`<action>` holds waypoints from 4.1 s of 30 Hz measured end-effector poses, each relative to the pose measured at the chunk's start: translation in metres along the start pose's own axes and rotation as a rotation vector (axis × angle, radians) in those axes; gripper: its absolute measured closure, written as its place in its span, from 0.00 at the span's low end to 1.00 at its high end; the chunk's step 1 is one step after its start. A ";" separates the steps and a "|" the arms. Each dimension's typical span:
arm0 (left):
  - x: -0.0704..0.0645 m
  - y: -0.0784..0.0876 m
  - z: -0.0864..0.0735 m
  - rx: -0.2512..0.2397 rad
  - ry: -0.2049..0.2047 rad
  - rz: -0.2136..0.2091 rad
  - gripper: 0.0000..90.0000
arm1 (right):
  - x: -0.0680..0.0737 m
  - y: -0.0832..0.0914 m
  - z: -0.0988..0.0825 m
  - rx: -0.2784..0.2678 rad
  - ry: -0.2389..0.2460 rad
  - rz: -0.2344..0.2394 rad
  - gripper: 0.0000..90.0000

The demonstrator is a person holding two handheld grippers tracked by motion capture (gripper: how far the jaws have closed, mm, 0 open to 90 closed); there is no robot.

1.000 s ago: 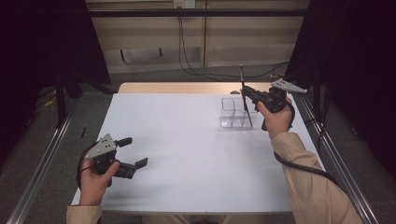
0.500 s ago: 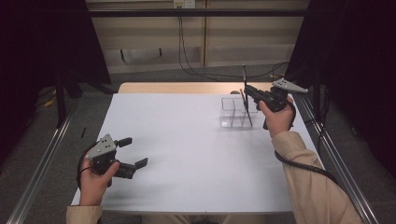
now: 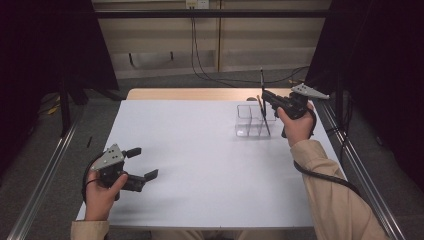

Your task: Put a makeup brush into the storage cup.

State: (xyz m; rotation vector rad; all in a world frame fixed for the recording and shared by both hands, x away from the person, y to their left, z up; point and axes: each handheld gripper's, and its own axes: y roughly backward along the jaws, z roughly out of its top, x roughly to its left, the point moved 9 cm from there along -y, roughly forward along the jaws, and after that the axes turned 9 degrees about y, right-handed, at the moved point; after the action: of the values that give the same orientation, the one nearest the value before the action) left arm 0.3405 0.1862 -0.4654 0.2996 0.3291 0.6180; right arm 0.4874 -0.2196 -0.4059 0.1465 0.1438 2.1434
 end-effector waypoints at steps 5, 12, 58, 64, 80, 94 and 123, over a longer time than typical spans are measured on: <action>0.000 0.000 0.000 -0.001 -0.002 -0.005 0.00 | -0.002 0.000 0.000 -0.003 -0.003 -0.004 0.94; 0.000 0.000 -0.001 0.000 0.000 -0.005 0.00 | -0.006 0.000 -0.003 0.001 -0.004 -0.013 0.94; 0.002 0.003 -0.002 -0.001 0.004 0.008 0.00 | -0.020 -0.006 -0.027 0.033 -0.004 -0.042 0.94; 0.001 0.003 -0.001 -0.009 0.010 0.001 0.00 | -0.021 -0.006 -0.028 0.036 -0.002 -0.040 0.94; 0.000 0.002 -0.001 -0.014 0.018 -0.013 0.00 | -0.022 -0.006 -0.033 0.040 0.007 -0.043 0.94; 0.000 0.002 -0.001 -0.012 0.017 -0.012 0.00 | -0.023 -0.002 -0.038 0.048 0.005 -0.042 0.94; 0.000 0.003 0.001 -0.016 0.012 -0.002 0.00 | -0.014 0.011 -0.034 0.041 0.006 -0.015 0.94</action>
State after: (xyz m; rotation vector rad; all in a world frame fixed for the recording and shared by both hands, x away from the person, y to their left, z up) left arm 0.3388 0.1885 -0.4632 0.2804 0.3364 0.6201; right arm 0.4803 -0.2387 -0.4381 0.1628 0.1915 2.1272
